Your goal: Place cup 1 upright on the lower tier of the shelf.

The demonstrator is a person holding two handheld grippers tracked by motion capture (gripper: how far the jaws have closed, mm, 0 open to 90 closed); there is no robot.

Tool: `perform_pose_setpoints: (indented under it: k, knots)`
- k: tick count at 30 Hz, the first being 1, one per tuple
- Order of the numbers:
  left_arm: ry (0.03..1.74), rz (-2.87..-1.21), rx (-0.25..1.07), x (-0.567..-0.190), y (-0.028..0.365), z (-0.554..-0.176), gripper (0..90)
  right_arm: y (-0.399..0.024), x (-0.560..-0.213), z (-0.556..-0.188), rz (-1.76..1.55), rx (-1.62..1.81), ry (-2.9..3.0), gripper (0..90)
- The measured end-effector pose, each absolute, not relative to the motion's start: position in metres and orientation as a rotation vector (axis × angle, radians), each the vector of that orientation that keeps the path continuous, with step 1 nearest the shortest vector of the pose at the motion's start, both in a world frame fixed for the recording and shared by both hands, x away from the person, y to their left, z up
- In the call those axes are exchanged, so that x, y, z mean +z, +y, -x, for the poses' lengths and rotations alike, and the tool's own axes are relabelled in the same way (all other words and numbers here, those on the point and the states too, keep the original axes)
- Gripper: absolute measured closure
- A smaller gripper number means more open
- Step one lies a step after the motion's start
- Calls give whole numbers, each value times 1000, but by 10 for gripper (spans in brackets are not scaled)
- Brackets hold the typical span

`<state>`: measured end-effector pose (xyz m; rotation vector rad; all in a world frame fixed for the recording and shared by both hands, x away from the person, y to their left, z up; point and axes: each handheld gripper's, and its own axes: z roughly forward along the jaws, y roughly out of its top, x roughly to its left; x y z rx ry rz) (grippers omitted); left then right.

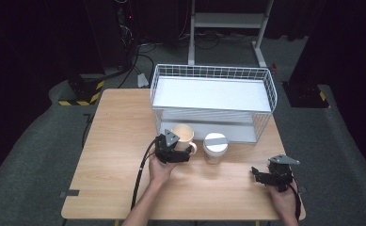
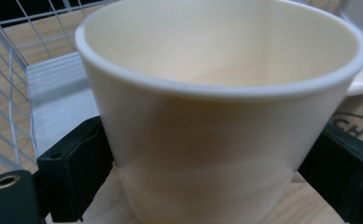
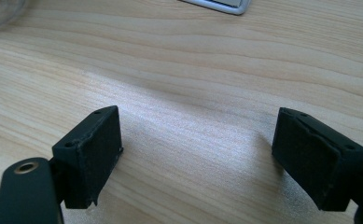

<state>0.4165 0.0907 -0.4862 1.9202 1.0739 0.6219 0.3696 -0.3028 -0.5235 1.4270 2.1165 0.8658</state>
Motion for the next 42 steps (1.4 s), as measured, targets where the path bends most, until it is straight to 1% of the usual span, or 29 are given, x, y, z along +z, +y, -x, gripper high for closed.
perform_pose_setpoints:
  k: [3, 12, 18, 24, 33, 42]
  knots:
    - [1072, -1940, 649, -489, 89, -424, 86, -303, -523, -370, -1427, 866, 2116, 158]
    - [1115, -1853, 655, -491, 89, -439, 86, -303, -523, -370, -1426, 866, 2117, 158]
    - [1133, -1882, 676, -492, 92, -449, 87, -302, -523, -370, -1432, 869, 2114, 158]
    - [1140, -1845, 669, -493, 88, -454, 87, -302, -523, -370, -1432, 869, 2114, 158]
    - [1170, -1847, 664, -501, 89, -461, 87, -302, -523, -370, -1432, 869, 2114, 158]
    - [1175, -1837, 664, -502, 89, -463, 87, -302, -523, -370, -1431, 869, 2114, 159]
